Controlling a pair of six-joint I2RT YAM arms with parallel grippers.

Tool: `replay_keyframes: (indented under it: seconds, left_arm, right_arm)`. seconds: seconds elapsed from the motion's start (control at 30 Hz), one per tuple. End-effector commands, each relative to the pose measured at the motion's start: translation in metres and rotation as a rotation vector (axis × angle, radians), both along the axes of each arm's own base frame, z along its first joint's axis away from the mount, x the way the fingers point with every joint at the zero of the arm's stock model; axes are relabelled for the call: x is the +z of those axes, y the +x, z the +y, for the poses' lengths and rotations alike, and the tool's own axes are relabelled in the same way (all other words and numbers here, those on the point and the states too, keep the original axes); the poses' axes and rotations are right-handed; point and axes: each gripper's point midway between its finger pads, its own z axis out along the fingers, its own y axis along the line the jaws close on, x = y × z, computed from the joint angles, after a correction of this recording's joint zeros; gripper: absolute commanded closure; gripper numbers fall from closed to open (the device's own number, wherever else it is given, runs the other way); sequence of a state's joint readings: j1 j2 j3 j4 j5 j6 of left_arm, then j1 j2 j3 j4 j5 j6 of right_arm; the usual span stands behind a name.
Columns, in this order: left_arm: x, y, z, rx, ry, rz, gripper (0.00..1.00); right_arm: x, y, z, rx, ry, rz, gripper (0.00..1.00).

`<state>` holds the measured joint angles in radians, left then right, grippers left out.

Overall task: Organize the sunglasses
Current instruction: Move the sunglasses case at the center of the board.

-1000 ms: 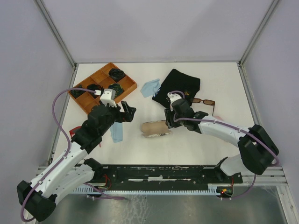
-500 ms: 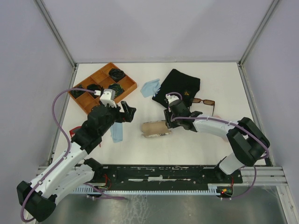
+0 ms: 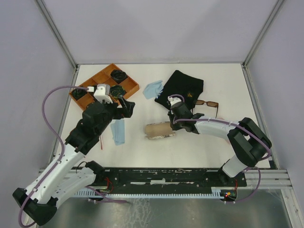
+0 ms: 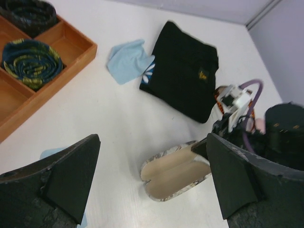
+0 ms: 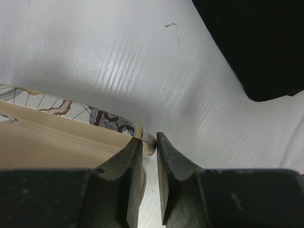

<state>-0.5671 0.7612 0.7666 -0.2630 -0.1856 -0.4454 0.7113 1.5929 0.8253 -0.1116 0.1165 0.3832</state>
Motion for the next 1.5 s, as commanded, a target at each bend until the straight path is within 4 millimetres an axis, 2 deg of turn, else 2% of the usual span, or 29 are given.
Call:
replay_keyframes:
  seconds: [0.0,0.3,0.5,0.77,0.9,1.07,1.23,1.37,1.47]
  left_arm:
    - [0.079,0.003,0.01,0.085,-0.127,-0.082,0.01]
    - [0.177,0.004,0.024,0.203,-0.266,-0.101,0.01]
    - [0.225,-0.004,0.035,0.222,-0.345,-0.189,0.01]
    - [0.264,-0.017,0.038,0.182,-0.414,-0.298,0.01]
    - [0.266,-0.018,0.042,0.189,-0.408,-0.313,0.01]
    - [0.265,-0.018,0.043,0.193,-0.404,-0.317,0.01]
    - [0.267,-0.02,0.042,0.181,-0.437,-0.35,0.01]
    - [0.274,-0.022,0.044,0.185,-0.44,-0.369,0.01]
    - [0.271,-0.023,0.05,0.209,-0.436,-0.371,0.01]
  right_arm:
    - [0.024,0.024,0.011,-0.005,0.035,-0.094,0.78]
    - [0.037,0.038,0.017,-0.015,0.049,-0.133,1.0]
    - [0.043,0.058,0.013,-0.025,0.058,-0.172,1.0]
    - [0.037,0.085,0.022,0.069,0.046,-0.176,1.0]
    - [0.039,0.088,0.021,0.084,0.049,-0.178,1.0]
    - [0.042,0.081,0.024,0.123,0.073,-0.168,0.89]
    - [0.055,0.073,0.024,0.125,0.115,-0.178,0.59]
    - [0.072,0.067,0.015,0.1,0.121,-0.203,0.45]
    - [0.08,0.061,0.001,0.057,0.099,-0.217,0.42]
